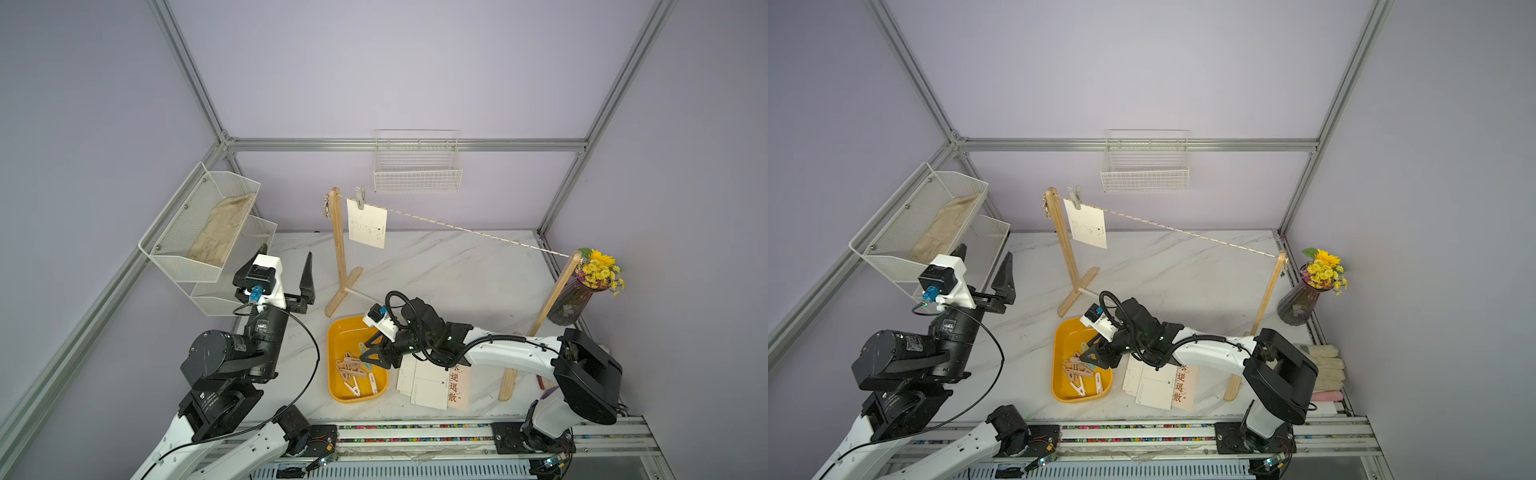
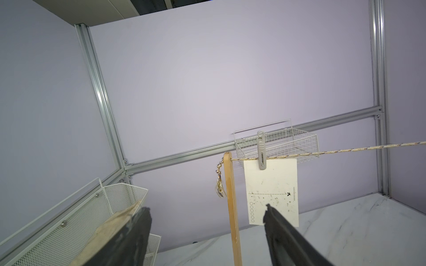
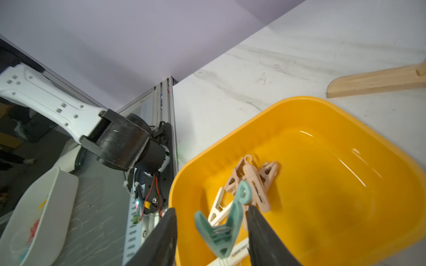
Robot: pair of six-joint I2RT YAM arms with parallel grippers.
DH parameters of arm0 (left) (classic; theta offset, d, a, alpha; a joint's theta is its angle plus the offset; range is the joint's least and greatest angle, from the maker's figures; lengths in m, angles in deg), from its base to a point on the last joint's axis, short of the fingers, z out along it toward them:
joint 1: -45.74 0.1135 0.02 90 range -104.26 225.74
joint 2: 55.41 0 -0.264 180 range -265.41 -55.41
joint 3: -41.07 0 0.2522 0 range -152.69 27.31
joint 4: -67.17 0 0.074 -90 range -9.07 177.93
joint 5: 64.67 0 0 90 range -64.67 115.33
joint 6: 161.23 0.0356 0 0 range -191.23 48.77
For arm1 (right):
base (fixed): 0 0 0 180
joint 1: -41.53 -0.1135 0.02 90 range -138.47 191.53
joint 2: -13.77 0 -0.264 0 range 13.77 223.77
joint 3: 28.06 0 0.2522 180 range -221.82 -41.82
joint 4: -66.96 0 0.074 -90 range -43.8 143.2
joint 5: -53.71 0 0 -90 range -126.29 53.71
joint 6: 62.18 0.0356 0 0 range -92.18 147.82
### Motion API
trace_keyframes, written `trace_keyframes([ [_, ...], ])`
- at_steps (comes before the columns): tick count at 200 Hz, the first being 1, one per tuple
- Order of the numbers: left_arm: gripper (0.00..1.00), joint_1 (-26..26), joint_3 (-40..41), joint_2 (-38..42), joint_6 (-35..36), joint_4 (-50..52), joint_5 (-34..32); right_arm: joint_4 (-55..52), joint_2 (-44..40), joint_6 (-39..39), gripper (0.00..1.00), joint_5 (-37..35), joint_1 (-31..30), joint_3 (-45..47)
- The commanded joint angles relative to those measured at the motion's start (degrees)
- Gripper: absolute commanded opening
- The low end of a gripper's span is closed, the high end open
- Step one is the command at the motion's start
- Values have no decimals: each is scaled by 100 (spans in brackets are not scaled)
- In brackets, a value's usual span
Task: Remove the postcards from the strings
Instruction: Place the clamp in the storage box.
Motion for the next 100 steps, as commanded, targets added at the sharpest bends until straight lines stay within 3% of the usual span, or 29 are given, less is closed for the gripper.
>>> trace_keyframes([
  [1,78,8,-87,-30,234,80,109,249,-160,-129,64,-286,7,-158],
  [43,79,7,-115,-237,147,410,149,-123,-698,-119,66,-275,340,-671],
  [65,73,31,-164,-569,-188,601,24,-474,-1225,-118,67,-312,747,-1249],
  [84,73,340,-612,-1109,-744,1471,719,-722,-1525,-123,67,-406,1090,-1834],
  [100,74,961,-989,-1558,-1336,2031,1779,-929,-1523,-328,68,-513,1186,-2417],
])
